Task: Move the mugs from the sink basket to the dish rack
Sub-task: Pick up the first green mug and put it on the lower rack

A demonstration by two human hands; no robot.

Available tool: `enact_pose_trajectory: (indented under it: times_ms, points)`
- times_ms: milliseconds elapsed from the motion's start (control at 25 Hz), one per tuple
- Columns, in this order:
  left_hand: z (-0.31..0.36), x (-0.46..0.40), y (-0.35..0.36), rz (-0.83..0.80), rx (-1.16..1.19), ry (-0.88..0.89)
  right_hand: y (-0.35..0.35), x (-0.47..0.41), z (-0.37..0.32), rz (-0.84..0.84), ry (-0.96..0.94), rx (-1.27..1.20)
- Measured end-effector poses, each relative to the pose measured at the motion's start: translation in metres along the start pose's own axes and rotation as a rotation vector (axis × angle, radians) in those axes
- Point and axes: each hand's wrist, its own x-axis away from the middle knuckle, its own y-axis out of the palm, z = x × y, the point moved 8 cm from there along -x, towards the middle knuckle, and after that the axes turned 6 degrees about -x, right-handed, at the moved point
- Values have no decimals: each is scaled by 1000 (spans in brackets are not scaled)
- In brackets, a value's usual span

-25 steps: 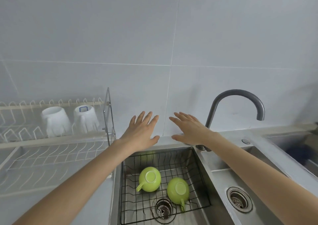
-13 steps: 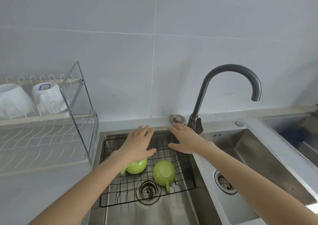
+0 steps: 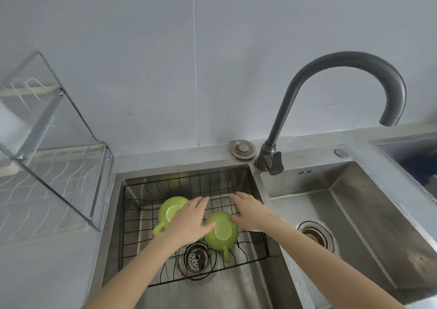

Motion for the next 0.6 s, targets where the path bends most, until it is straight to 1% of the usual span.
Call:
enact_pose_trajectory:
  times_ms: [280,440,520,600]
  points:
    - [-19,-31,47,-93,244,-98,49,-37,33,-121,109,-103]
    - [-30,-47,71,-128,384,-187,67,-53,46,-161,159,-200]
    - [-32,-52,82,-145,465,-233,73,-58,50,-176,176,-222]
    - [-33,-57,92,-154,498,-252,80,-65,54,-191,196,-228]
